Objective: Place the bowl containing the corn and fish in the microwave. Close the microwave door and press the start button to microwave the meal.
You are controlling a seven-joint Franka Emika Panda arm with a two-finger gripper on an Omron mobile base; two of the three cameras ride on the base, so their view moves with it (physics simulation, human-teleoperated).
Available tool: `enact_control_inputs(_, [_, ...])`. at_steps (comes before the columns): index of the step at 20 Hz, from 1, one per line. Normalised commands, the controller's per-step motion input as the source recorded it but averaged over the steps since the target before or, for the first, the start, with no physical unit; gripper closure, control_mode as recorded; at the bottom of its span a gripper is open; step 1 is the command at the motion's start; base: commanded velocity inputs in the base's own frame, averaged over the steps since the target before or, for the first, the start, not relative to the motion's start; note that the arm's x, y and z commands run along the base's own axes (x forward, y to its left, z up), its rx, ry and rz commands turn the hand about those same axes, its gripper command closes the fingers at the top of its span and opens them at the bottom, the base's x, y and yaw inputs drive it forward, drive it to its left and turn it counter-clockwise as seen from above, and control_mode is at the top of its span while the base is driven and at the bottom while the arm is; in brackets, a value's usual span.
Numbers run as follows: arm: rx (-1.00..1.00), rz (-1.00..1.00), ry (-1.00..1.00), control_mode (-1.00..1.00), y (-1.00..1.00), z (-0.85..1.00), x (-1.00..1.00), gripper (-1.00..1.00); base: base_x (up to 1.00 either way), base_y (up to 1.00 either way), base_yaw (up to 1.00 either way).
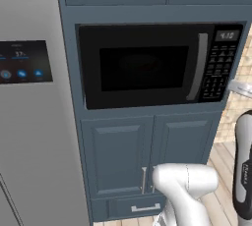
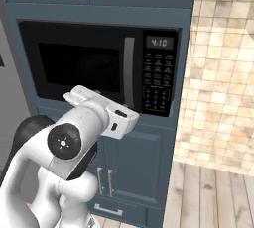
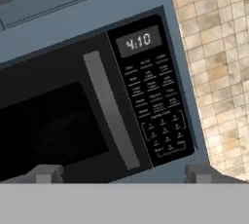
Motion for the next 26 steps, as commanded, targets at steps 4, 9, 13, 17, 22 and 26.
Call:
enact_control_inputs(4, [0.5, 0.01, 0.0, -1.0, 0.0, -0.15, 0.0, -1.0, 0.0, 0.0, 0.0])
enact_control_inputs(9, [0.3, 0.0, 0.0, -1.0, 0.23, -0.49, 0.02, 1.0, 0.0, 0.0, 0.0])
enact_control_inputs(13, [0.54, 0.0, 0.0, -1.0, -0.5, -0.34, 0.14, 1.0, 0.0, 0.0, 0.0])
enact_control_inputs(17, [0.42, -0.03, 0.04, -1.0, -0.36, -0.33, 0.42, 1.0, 0.0, 0.0, 0.0])
enact_control_inputs(22, [0.15, 0.0, 0.08, -1.0, 0.0, -0.3, 0.45, 1.0, 0.0, 0.0, 0.0])
enact_control_inputs(26, [0.19, 0.0, 0.05, -1.0, 0.0, -0.2, 0.48, 1.0, 0.0, 0.0, 0.0])
